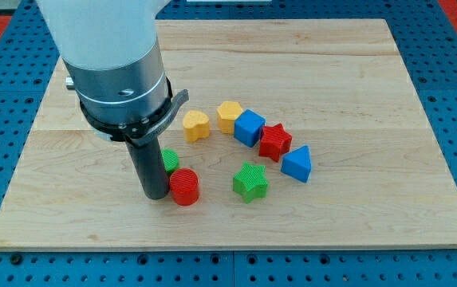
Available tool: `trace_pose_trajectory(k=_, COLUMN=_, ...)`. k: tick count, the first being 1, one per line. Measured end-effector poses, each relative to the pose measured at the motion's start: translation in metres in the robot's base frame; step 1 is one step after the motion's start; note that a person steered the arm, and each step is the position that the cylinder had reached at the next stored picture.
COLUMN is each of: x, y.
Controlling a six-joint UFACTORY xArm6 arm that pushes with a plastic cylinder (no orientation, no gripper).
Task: Move the green circle diagonal to the top left of the red circle
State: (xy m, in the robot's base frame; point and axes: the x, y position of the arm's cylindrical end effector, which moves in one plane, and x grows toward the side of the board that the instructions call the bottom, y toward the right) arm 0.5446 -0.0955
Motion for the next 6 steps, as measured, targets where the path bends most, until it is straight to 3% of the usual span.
trace_pose_trajectory(k=6, x=-0.061, y=0.055)
